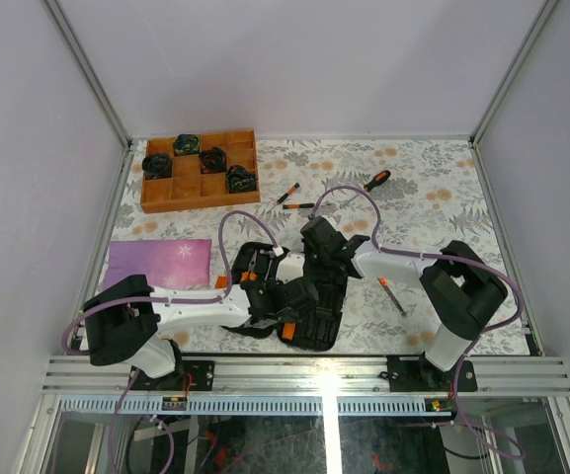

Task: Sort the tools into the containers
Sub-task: Adjust the screwdriver in the storage box.

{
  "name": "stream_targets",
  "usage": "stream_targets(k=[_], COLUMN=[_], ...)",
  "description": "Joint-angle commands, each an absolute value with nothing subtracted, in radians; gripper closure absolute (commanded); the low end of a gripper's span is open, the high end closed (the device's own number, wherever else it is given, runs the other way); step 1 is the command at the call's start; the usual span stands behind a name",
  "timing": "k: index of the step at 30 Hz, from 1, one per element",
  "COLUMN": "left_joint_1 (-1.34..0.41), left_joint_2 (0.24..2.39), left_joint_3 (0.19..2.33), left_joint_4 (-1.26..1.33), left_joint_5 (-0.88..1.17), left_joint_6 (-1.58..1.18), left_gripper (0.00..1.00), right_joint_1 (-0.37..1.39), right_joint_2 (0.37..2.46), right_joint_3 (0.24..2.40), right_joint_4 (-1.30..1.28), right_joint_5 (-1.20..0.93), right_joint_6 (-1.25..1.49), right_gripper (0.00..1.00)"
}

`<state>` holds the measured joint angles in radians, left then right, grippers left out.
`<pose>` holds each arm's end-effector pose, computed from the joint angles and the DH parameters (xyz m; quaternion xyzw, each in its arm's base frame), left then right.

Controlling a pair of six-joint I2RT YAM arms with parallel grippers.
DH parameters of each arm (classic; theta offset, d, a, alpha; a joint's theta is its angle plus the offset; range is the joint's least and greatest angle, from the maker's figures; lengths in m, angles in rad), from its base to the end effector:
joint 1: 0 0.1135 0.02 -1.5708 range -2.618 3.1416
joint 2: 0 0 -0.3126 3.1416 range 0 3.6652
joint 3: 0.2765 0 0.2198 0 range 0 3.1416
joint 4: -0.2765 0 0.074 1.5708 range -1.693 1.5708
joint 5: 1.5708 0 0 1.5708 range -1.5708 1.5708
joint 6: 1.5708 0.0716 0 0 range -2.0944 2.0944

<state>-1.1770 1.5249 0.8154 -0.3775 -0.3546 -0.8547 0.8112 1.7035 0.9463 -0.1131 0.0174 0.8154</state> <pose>0.1269 -0.2406 0.2086 0.1116 0.9501 -0.1102 0.2698 0.2420 0.2530 0.2104 0.0050 0.9392 0.2437 0.2417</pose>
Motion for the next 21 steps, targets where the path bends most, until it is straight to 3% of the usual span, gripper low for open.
stream_targets(k=[1, 21], left_joint_1=[-1.173, -1.178], left_joint_2=[1.592, 1.717], left_joint_3=[0.775, 0.74], left_joint_4=[-0.37, -0.365], left_joint_5=[-0.296, -0.224], left_joint_6=[-0.848, -0.874], left_gripper=[1.0, 1.0], right_joint_1=[0.819, 0.824], right_joint_2=[1.756, 1.88], right_joint_3=[0.979, 0.836], right_joint_4=[-0.137, -0.049], right_joint_5=[0.063, 0.043], right_joint_6=[0.796, 0.848], right_gripper=[0.95, 1.0])
